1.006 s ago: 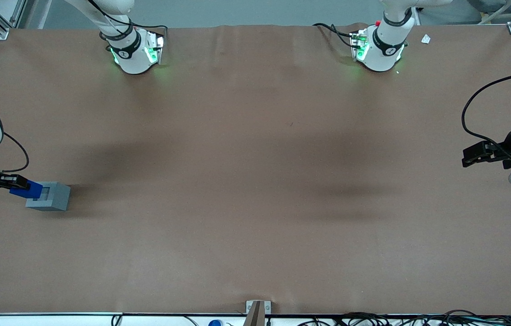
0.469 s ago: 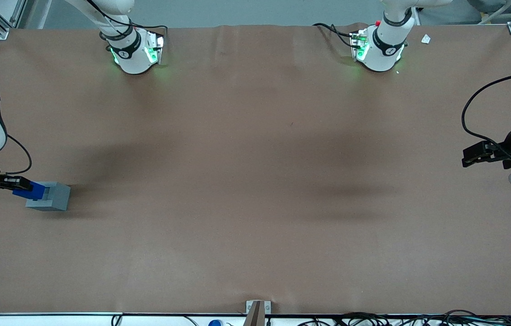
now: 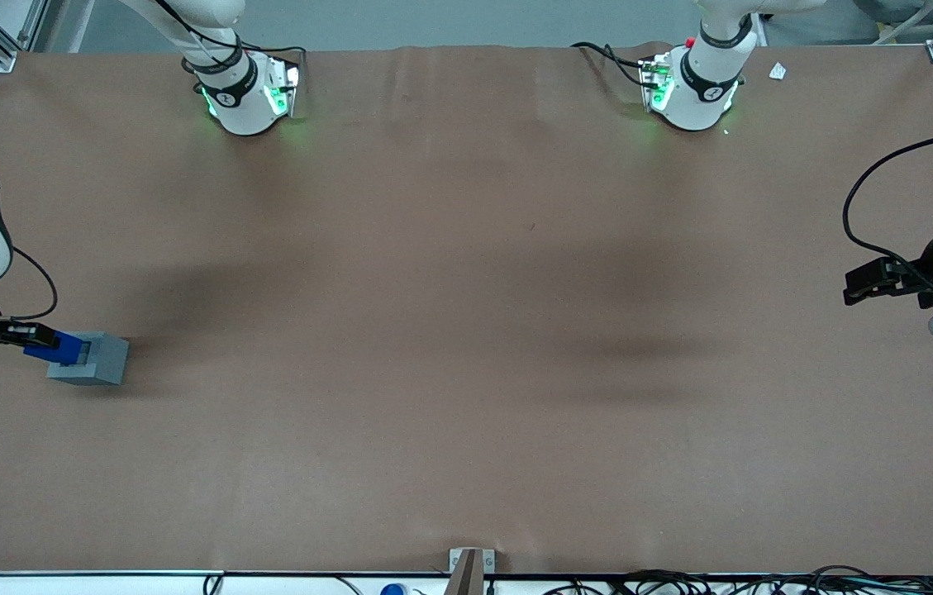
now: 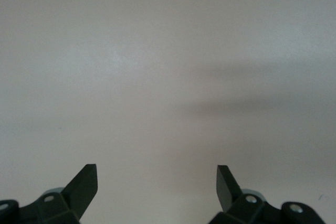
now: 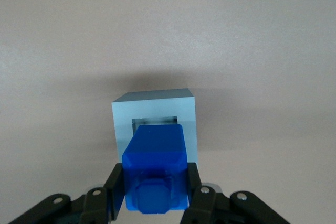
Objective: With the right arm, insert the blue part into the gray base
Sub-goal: 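Lower the blue block into the gray base's square hole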
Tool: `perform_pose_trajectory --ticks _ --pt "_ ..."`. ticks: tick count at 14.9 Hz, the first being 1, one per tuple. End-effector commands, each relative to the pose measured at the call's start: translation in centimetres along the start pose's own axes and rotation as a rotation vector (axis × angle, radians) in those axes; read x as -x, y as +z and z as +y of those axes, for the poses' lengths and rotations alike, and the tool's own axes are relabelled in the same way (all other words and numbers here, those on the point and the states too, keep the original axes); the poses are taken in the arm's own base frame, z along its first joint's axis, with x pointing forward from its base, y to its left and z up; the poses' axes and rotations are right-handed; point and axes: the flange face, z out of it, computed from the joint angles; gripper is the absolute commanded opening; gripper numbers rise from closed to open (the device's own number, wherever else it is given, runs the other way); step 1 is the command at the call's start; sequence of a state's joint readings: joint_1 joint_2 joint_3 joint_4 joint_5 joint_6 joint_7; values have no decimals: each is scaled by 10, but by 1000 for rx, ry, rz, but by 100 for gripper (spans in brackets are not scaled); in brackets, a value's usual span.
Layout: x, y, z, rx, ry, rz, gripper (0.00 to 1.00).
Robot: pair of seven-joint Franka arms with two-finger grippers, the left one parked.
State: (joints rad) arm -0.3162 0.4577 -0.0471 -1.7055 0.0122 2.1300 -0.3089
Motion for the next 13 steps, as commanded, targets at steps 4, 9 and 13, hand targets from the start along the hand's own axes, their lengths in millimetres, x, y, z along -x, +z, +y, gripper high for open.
perform_pose_trajectory --ticks 4,9,13 --pt "2 1 0 -2 -12 4 13" --pt "0 6 -5 -5 -19 -2 13" --pt "0 9 -5 -6 -19 -5 13"
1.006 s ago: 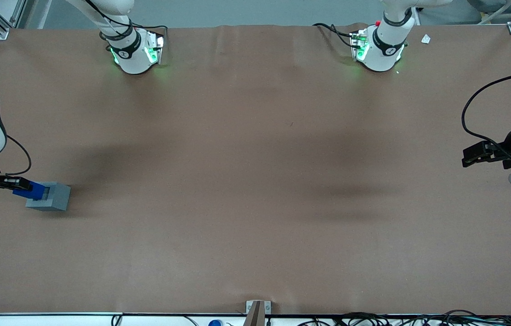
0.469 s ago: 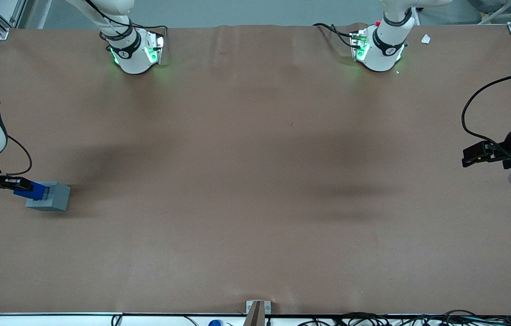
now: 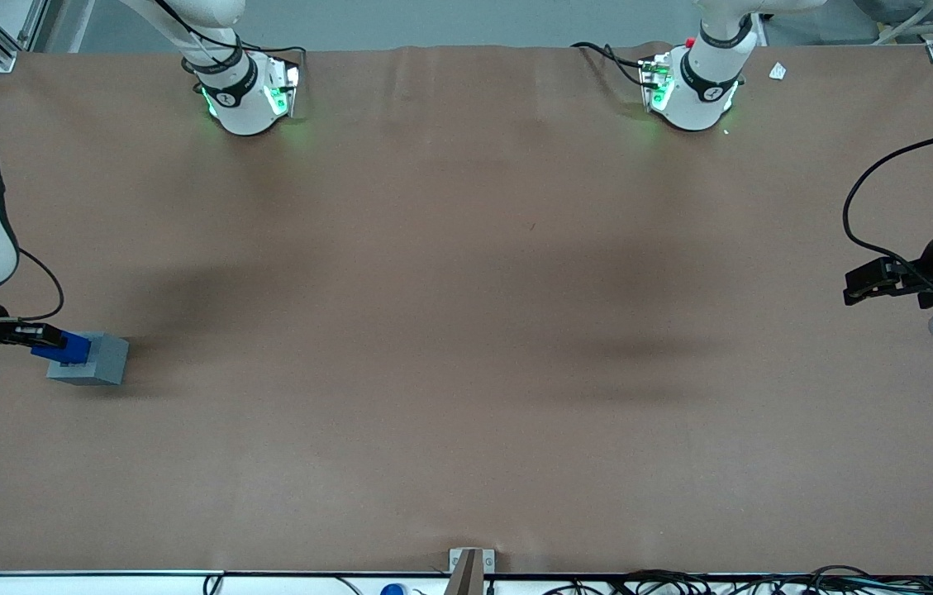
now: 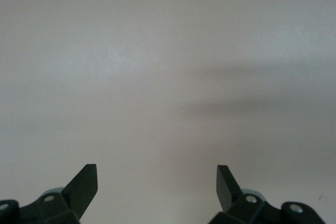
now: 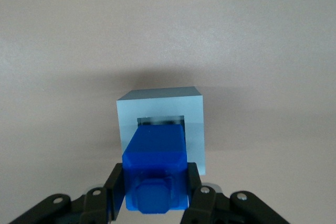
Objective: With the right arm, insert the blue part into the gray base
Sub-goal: 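Lower the blue block into the gray base's square hole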
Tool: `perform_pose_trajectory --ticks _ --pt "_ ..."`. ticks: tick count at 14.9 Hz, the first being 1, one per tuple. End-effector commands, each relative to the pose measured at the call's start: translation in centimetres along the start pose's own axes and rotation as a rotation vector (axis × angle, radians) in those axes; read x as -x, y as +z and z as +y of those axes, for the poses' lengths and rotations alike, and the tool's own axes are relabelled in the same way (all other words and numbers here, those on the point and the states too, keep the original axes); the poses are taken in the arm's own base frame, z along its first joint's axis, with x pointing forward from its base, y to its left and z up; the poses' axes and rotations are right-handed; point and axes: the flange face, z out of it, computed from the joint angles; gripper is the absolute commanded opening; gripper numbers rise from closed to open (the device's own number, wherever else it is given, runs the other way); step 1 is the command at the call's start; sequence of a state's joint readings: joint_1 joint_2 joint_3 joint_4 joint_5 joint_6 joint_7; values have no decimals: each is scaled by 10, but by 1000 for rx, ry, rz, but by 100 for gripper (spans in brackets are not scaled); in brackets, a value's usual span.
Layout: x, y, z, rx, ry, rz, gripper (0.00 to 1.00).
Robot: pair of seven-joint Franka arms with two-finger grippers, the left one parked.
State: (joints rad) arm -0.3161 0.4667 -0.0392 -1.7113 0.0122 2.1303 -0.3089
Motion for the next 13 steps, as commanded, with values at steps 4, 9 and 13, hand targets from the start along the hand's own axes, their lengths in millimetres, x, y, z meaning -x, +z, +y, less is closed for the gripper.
perform_pose_trajectory --ticks 4,9,13 --pt "-1 3 0 1 -11 11 13" --pt "-2 8 2 1 -9 13 14" --pt "-4 17 3 1 -6 19 14"
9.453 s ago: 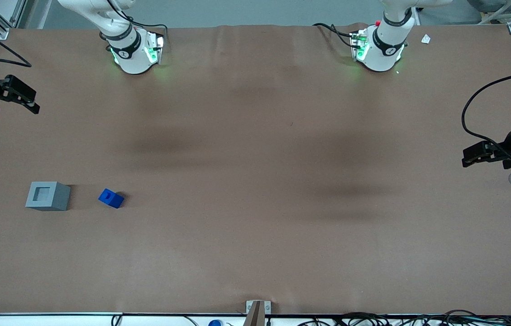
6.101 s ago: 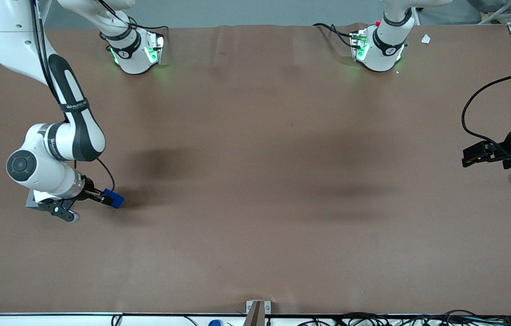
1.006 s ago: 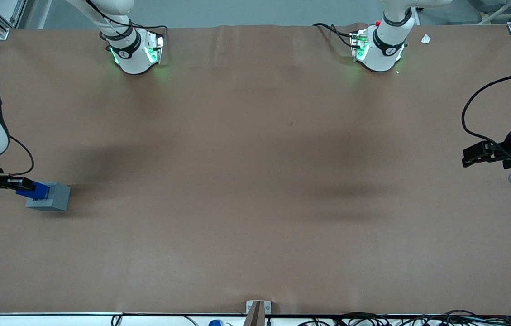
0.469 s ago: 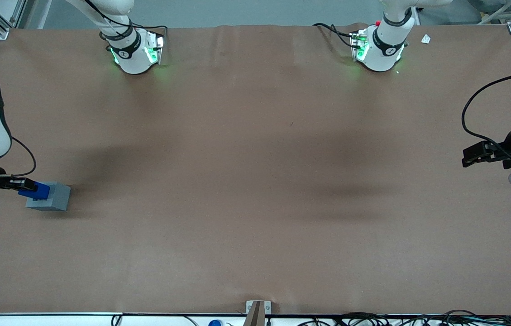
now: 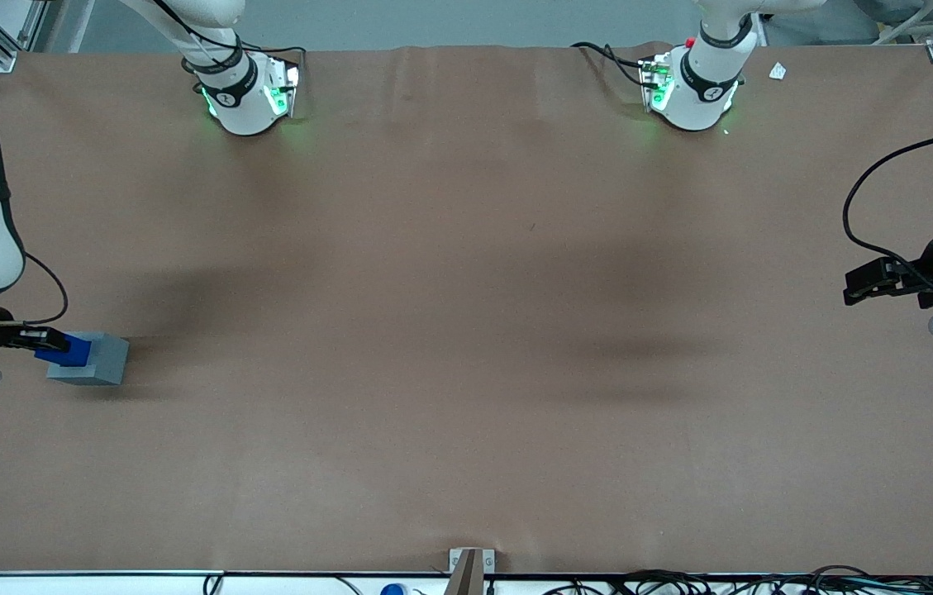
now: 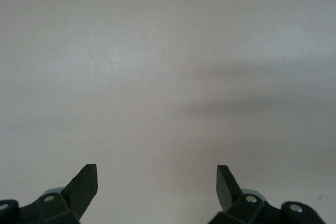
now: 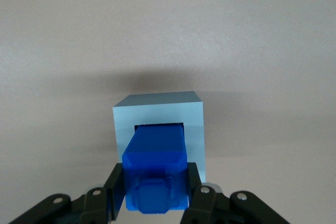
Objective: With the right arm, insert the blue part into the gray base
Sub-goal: 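Lower the blue block into the gray base's square hole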
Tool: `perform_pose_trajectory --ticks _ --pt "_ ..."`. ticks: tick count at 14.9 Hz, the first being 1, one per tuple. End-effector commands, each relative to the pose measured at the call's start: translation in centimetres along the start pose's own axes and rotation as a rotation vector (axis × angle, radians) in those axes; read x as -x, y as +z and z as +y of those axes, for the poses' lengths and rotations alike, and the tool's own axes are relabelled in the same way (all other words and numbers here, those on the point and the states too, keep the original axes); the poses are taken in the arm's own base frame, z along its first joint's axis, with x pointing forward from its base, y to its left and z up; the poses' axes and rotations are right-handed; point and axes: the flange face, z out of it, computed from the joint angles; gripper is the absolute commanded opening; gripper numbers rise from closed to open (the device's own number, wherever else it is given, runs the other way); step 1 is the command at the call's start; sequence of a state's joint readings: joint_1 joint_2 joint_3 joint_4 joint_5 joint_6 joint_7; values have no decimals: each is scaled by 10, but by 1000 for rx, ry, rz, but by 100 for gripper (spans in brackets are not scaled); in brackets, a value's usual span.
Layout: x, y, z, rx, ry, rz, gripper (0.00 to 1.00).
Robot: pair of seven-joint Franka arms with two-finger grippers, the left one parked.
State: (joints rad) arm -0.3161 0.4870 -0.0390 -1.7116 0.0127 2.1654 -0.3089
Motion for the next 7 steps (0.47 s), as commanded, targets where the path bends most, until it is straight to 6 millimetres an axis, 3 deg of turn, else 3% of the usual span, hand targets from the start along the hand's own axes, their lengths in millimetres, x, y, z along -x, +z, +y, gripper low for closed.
perform_pose_trajectory --ticks 1,2,3,4,7 --pt "-1 8 1 -4 -6 9 16" --pt "-2 7 1 -2 -8 15 31" --pt "-2 7 1 -2 -8 15 69" --pt "-3 7 1 -2 -8 15 100" --pt "-8 -2 -3 0 -9 23 100"
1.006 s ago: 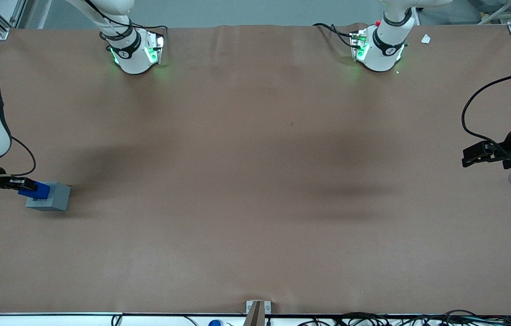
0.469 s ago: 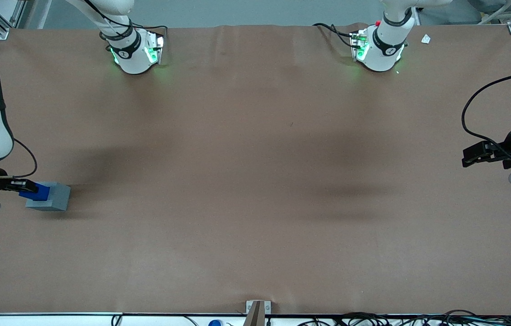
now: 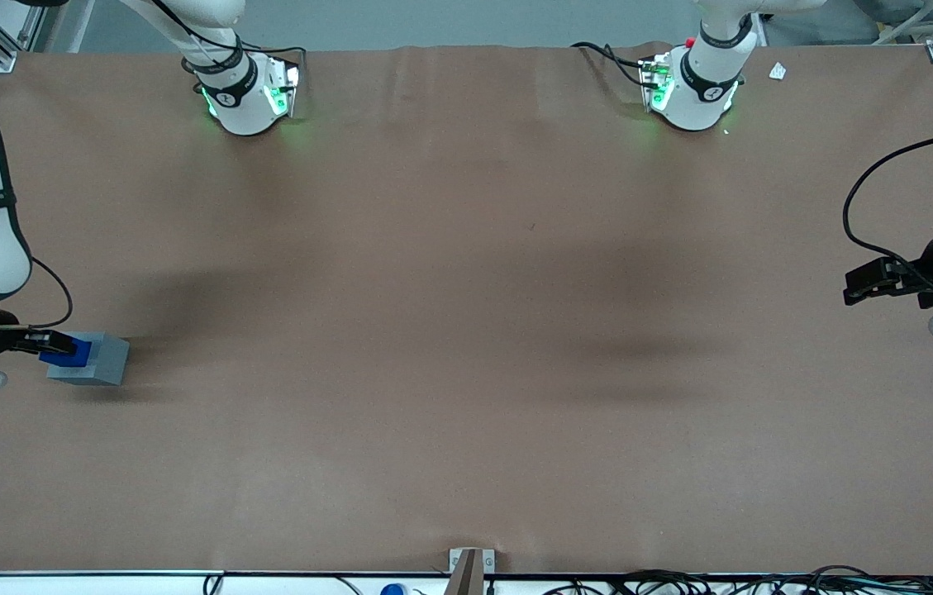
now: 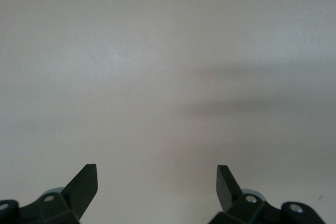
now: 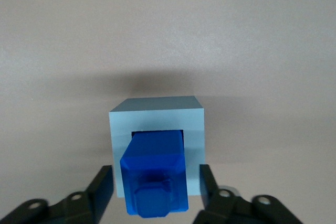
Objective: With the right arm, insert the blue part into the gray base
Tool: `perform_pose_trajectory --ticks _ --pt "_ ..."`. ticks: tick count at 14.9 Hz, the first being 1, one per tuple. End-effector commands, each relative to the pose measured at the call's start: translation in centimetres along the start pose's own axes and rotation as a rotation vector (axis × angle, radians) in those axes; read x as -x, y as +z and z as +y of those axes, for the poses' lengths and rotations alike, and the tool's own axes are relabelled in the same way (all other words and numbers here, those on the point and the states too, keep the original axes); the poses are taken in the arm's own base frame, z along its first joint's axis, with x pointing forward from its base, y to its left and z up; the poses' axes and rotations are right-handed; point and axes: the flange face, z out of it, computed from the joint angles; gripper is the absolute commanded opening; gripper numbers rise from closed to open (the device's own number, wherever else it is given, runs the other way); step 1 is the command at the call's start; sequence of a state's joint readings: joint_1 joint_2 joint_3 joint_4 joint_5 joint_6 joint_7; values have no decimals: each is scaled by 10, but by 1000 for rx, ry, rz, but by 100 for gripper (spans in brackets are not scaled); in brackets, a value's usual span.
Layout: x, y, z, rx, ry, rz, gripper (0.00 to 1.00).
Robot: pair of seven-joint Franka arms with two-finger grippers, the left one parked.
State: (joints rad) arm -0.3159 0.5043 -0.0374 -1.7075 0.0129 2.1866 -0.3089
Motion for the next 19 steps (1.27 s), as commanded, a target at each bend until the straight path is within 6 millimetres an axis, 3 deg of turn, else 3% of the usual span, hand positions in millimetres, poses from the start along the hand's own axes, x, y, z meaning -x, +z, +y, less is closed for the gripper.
perform_pose_trajectory --ticks 1,4,8,12,17,19 --pt "-5 -14 -3 -3 -8 13 100" --pt "-11 -51 -6 -17 -14 -26 100" --pt "-14 -142 -16 -31 -25 -46 100" --pt "10 -223 -64 -27 -15 -42 100" --pt "46 -298 -151 -17 47 -33 100" --pt "60 -320 -174 -17 14 -19 100"
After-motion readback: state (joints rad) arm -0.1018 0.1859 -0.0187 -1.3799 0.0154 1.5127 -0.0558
